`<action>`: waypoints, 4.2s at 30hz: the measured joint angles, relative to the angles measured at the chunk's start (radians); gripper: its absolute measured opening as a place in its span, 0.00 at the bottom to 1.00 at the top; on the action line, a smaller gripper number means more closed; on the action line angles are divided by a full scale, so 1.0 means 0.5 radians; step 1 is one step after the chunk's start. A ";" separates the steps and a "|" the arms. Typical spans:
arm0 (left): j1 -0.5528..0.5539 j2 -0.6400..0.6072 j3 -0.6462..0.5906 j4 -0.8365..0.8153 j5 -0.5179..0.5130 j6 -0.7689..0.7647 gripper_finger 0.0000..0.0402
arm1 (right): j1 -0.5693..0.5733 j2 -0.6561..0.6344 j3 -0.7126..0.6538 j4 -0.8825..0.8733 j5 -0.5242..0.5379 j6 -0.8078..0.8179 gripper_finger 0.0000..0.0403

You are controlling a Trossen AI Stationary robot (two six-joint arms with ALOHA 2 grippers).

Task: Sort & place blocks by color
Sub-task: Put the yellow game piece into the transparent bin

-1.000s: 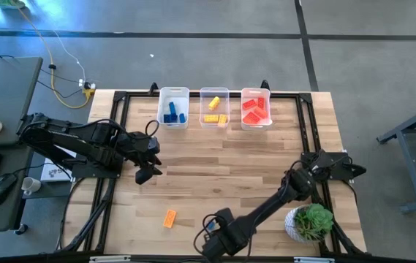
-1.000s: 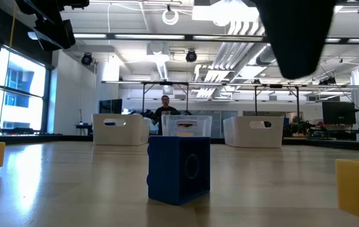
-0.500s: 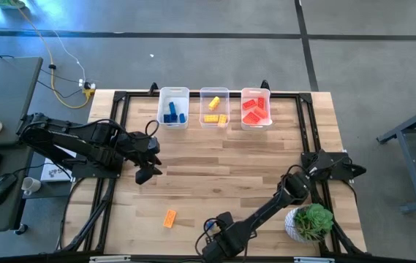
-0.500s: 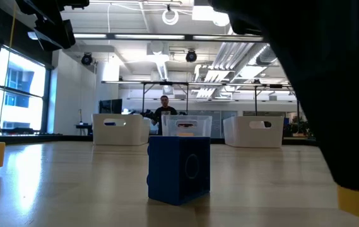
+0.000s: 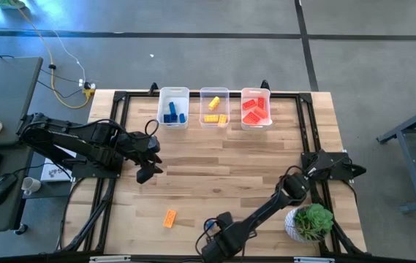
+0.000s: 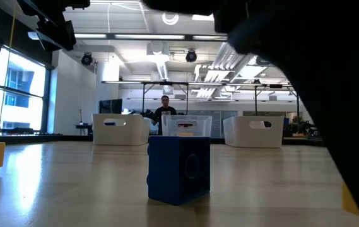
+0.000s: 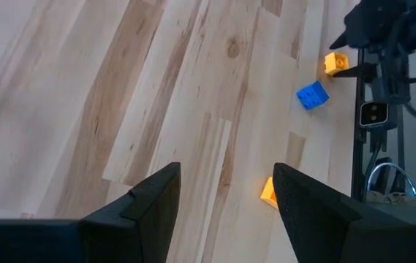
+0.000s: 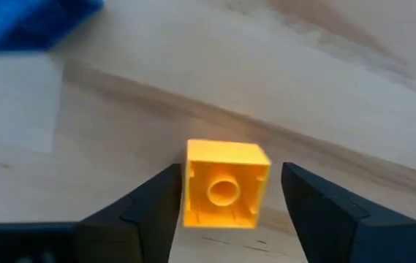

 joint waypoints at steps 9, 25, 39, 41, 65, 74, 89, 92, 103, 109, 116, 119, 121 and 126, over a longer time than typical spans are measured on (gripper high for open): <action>0.000 0.000 0.000 -0.001 0.000 0.000 0.51 | -0.011 0.025 0.000 0.062 -0.066 -0.035 0.37; 0.000 0.000 0.000 0.000 -0.007 0.000 0.51 | -0.079 -0.051 0.031 -0.034 0.043 -0.202 0.27; 0.000 0.000 0.000 -0.031 -0.115 -0.300 0.51 | -0.383 -0.275 0.031 -0.375 0.424 -0.902 0.27; 0.000 0.000 0.000 -0.041 -0.157 -0.368 0.51 | -0.458 -0.297 0.031 -0.375 0.486 -1.110 0.27; -0.266 0.000 -0.001 -0.402 -0.517 -1.338 0.51 | -1.348 -0.405 0.031 -0.347 0.848 -2.994 0.27; -0.531 0.113 -0.001 -0.403 -0.643 -1.765 0.51 | -1.633 -0.443 0.031 -0.239 0.773 -3.323 0.28; -0.830 0.561 -0.002 -0.322 -0.642 -2.341 0.51 | -2.074 -0.443 0.031 0.077 0.405 -3.611 0.28; -0.856 0.621 -0.002 -0.241 -0.627 -2.422 0.51 | -2.140 -0.443 0.031 0.147 0.277 -3.635 0.28; -0.956 0.886 0.001 0.246 -0.624 -2.687 0.51 | -2.287 -0.442 0.027 0.179 0.020 -3.664 0.28; -1.007 1.071 0.020 0.499 -0.585 -2.778 0.51 | -2.283 -0.442 0.026 0.205 0.042 -3.737 0.35; -1.033 1.303 0.193 0.490 -0.477 -2.827 0.51 | -2.272 -0.440 0.026 0.271 0.047 -3.768 0.50; -1.033 1.404 0.273 0.477 -0.440 -2.827 0.51 | -2.273 -0.440 0.025 0.283 0.047 -3.768 0.51; -1.032 1.487 0.342 0.447 -0.412 -2.828 0.51 | -2.273 -0.440 0.026 0.280 0.046 -3.768 0.51; -1.032 1.628 0.464 0.406 -0.381 -2.827 0.51 | -2.272 -0.438 0.025 0.247 0.030 -3.768 0.52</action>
